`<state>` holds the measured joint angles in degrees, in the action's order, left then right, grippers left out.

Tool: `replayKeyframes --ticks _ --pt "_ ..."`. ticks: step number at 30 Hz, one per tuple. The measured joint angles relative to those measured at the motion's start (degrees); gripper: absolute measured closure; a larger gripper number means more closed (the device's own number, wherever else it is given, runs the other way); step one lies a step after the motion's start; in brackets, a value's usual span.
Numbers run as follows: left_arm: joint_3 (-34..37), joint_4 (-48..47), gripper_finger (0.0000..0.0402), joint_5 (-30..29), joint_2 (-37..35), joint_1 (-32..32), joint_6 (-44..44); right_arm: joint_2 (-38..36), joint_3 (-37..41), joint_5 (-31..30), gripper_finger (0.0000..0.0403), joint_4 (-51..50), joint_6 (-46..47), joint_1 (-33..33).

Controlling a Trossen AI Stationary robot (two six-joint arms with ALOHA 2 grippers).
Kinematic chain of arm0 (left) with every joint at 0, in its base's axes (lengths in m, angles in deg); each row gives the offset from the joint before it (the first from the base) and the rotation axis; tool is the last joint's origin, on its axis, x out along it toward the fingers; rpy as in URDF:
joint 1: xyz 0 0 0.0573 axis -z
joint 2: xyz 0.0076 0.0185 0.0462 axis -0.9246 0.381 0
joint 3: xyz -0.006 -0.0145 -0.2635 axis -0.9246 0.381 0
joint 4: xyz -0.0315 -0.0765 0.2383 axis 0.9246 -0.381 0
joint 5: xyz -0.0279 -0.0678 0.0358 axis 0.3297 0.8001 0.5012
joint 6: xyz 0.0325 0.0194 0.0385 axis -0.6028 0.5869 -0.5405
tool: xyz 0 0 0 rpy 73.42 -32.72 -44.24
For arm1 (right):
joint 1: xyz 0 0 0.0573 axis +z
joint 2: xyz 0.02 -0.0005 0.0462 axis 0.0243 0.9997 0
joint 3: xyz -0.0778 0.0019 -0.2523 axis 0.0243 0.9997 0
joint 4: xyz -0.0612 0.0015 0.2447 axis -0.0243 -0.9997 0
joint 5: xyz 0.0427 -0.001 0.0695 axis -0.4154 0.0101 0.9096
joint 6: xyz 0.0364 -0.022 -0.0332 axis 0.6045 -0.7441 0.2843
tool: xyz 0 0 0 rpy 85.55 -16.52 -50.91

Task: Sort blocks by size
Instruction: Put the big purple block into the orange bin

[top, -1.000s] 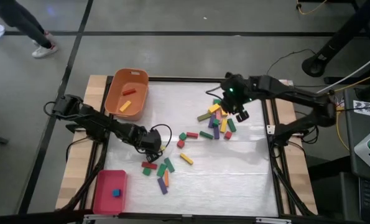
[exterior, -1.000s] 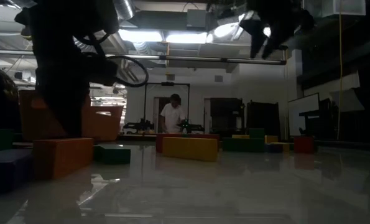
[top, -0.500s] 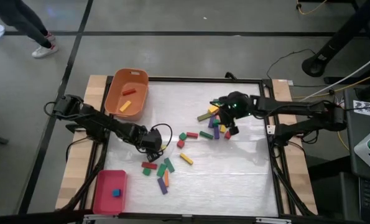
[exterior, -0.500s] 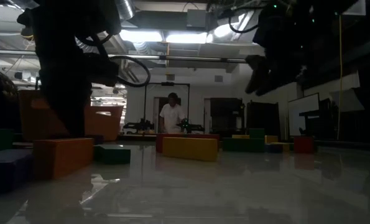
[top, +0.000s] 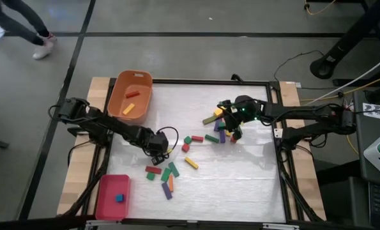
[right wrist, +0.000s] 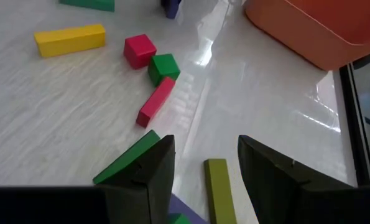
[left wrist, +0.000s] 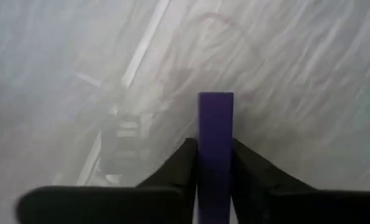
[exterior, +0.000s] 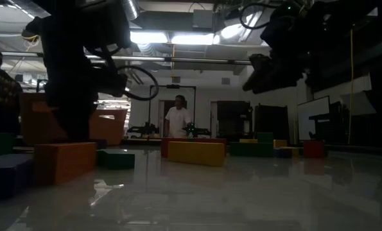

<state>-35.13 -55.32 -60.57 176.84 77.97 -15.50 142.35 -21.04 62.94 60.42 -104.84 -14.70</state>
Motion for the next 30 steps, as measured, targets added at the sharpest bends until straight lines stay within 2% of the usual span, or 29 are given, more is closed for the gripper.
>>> replayKeyframes --ticks 1,5,11,15,18,21,24,27,30 --pt "0.0 0.0 0.0364 0.5 0.0 -0.4 -0.5 0.1 0.0 0.0 0.0226 0.1 0.0 0.1" --pt "0.1 0.0 0.0364 1.5 -0.8 -2.3 -1.8 0.1 0.0 -1.0 0.0226 0.9 0.1 1.6" --pt "-2.9 -0.4 0.0364 0.1 -5.3 -7.3 -9.1 1.5 0.0 -1.4 0.0226 4.1 1.2 7.1" --pt "-5.2 -0.9 0.0364 0.2 -10.2 -12.1 -16.0 3.9 0.0 -6.3 0.0226 5.4 4.8 11.4" --pt "-7.3 -3.0 0.0364 -3.3 -14.8 -16.5 -21.0 5.6 0.0 -12.0 0.0226 5.2 7.4 14.4" --pt "-8.4 -7.6 0.0365 -10.9 -19.2 -21.0 -23.9 7.1 0.0 -16.8 0.0226 5.2 10.5 16.7" --pt "-8.5 -9.9 0.0363 -18.0 -23.9 -25.6 -24.3 8.1 0.0 -19.0 0.0226 5.2 13.8 18.4" --pt "-8.5 -13.0 0.0349 -20.9 -27.2 -30.3 -24.2 9.1 0.0 -19.9 0.0226 5.2 17.3 19.6" --pt "-8.2 -15.3 0.0331 -21.2 -28.6 -34.5 -22.9 10.7 0.0 -22.3 0.0226 5.1 19.4 20.5"
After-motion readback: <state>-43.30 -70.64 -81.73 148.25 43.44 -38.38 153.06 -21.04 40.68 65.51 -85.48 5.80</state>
